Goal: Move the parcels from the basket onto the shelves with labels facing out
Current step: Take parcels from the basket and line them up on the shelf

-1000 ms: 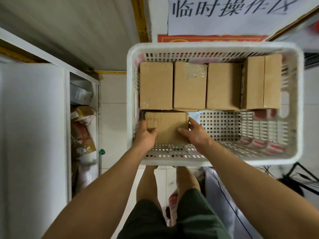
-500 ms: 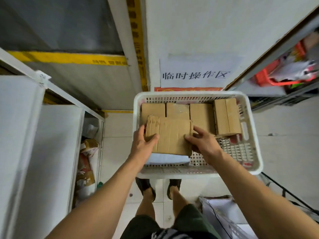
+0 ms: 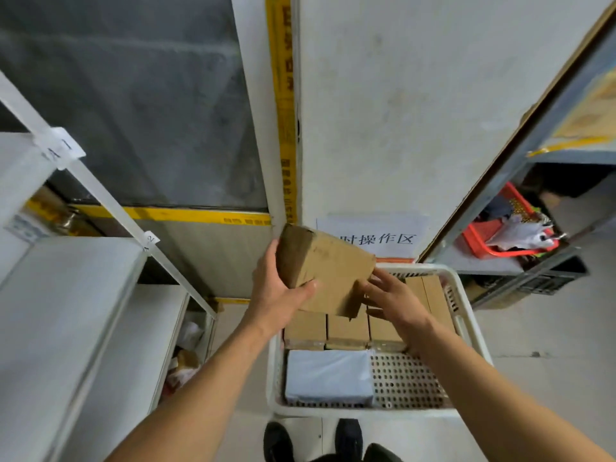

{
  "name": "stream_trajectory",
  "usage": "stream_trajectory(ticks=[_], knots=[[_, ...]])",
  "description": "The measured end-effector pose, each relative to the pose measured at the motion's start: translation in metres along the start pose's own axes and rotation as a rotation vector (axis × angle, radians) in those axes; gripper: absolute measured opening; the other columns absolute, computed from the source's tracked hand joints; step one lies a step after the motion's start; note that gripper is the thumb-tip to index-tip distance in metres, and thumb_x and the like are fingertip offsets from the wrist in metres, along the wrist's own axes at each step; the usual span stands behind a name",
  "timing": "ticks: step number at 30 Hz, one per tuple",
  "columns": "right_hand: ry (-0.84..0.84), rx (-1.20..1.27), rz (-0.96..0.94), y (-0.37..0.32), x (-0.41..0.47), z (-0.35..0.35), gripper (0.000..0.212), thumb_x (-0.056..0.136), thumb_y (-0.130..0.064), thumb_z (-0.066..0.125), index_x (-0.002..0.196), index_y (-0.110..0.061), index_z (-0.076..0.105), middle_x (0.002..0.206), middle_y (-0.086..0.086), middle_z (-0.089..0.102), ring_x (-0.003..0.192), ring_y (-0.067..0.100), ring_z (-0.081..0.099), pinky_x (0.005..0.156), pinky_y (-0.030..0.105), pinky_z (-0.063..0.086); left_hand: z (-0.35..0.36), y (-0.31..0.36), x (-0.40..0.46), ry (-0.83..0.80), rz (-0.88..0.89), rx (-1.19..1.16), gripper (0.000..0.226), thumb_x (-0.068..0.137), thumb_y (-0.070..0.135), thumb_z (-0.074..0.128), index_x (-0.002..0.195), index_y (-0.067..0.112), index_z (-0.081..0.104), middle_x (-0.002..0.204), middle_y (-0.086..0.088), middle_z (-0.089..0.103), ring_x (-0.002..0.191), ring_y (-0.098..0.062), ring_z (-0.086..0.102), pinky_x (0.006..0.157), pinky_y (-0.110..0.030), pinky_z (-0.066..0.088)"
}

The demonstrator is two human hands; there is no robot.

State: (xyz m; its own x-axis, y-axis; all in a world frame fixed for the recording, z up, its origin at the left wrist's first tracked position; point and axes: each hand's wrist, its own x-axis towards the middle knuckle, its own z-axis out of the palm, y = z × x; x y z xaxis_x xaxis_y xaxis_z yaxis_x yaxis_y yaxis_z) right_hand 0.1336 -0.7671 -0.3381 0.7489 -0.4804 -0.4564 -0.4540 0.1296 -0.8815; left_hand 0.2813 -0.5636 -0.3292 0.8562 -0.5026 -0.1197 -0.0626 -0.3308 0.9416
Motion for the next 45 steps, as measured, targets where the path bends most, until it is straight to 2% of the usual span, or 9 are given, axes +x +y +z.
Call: stream_trajectory(ticks=[4, 11, 18, 21, 25, 29, 31, 35, 45], knots=[[0.103, -0.045, -0.021, -0.023, -0.007, 0.006, 0.063, 0.094, -0.065, 0.065, 0.138, -0.020, 0.063, 0.121, 0.005, 0.072, 0.106, 0.023, 0.073, 0.090, 0.043, 0.063, 0.000, 0.022, -0.009, 0.116, 0.399, 0.399, 0.114, 0.068, 0.040, 0.093, 0.161, 0.033, 0.027, 0.148, 0.005, 0.041, 0.134, -0.017, 0.034, 0.112, -0.039, 0.034], [-0.221, 0.313, 0.244, -0.070, -0.009, 0.006, 0.082, 0.082, -0.076, 0.069, 0.119, -0.003, 0.075, 0.109, 0.017, 0.076, 0.100, 0.032, 0.075, 0.090, 0.048, 0.062, 0.001, 0.002, -0.016, 0.150, 1.012, 0.896, 0.120, 0.061, 0.041, 0.091, 0.162, 0.022, 0.030, 0.158, -0.002, 0.041, 0.132, -0.029, 0.043, 0.105, -0.048, 0.040], [-0.166, 0.347, 0.260, -0.053, 0.001, 0.023, 0.074, 0.075, -0.059, 0.084, 0.127, -0.008, 0.073, 0.129, 0.023, 0.071, 0.122, 0.040, 0.068, 0.101, 0.058, 0.056, -0.006, -0.014, -0.022, 0.069, 1.118, 1.012, 0.108, 0.074, 0.040, 0.081, 0.166, 0.028, 0.024, 0.164, 0.000, 0.034, 0.141, -0.027, 0.038, 0.116, -0.047, 0.036], [-0.125, 0.371, 0.178, -0.042, 0.001, 0.026, 0.051, 0.083, -0.044, 0.079, 0.120, -0.010, 0.077, 0.122, 0.020, 0.073, 0.119, 0.037, 0.066, 0.094, 0.049, 0.058, -0.005, -0.013, -0.029, -0.033, 0.954, 0.775, 0.088, 0.089, 0.060, 0.071, 0.160, 0.022, 0.035, 0.158, -0.001, 0.040, 0.144, -0.021, 0.037, 0.118, -0.043, 0.038], [-0.160, 0.400, 0.067, -0.036, 0.004, 0.018, 0.045, 0.094, -0.029, 0.070, 0.133, -0.006, 0.069, 0.130, 0.020, 0.072, 0.119, 0.035, 0.070, 0.101, 0.048, 0.055, -0.012, 0.012, -0.024, 0.070, 0.465, 0.310, 0.072, 0.100, 0.059, 0.056, 0.155, 0.015, 0.041, 0.156, -0.001, 0.040, 0.144, -0.008, 0.034, 0.114, -0.008, 0.028], [-0.281, 0.403, -0.028, -0.032, 0.005, 0.011, 0.055, 0.095, -0.020, 0.068, 0.149, -0.014, 0.056, 0.144, 0.026, 0.061, 0.132, 0.045, 0.060, 0.113, 0.060, 0.046, -0.035, 0.041, 0.006, -0.137, -0.179, -0.019, 0.075, 0.088, 0.066, 0.072, 0.147, 0.030, 0.045, 0.146, 0.008, 0.052, 0.121, -0.012, 0.057, 0.099, -0.034, 0.048], [-0.286, 0.414, -0.049, -0.029, 0.003, 0.016, 0.063, 0.091, -0.022, 0.070, 0.152, -0.017, 0.053, 0.145, 0.027, 0.060, 0.133, 0.048, 0.058, 0.113, 0.063, 0.044, -0.041, 0.046, 0.010, -0.295, -0.385, -0.273, 0.047, 0.087, 0.055, 0.078, 0.125, 0.043, 0.054, 0.122, 0.006, 0.072, 0.107, -0.017, 0.066, 0.087, -0.040, 0.054], [-0.257, 0.400, -0.101, -0.029, -0.003, 0.030, 0.061, 0.097, -0.020, 0.062, 0.156, -0.022, 0.047, 0.148, 0.024, 0.058, 0.137, 0.049, 0.054, 0.117, 0.065, 0.040, -0.040, 0.032, 0.007, -0.342, -0.323, -0.372, 0.056, 0.089, 0.040, 0.078, 0.137, 0.051, 0.053, 0.118, 0.002, 0.078, 0.112, -0.029, 0.073, 0.083, -0.050, 0.062], [-0.256, -0.025, -0.169, -0.068, -0.016, 0.051, 0.039, 0.109, -0.038, 0.055, 0.147, -0.045, 0.055, 0.137, -0.008, 0.069, 0.127, 0.018, 0.066, 0.099, 0.057, 0.059, -0.047, 0.005, 0.007, -0.178, -0.135, -0.407, 0.049, 0.102, 0.027, 0.067, 0.148, 0.040, 0.053, 0.130, 0.011, 0.073, 0.122, -0.015, 0.069, 0.104, -0.047, 0.057]])
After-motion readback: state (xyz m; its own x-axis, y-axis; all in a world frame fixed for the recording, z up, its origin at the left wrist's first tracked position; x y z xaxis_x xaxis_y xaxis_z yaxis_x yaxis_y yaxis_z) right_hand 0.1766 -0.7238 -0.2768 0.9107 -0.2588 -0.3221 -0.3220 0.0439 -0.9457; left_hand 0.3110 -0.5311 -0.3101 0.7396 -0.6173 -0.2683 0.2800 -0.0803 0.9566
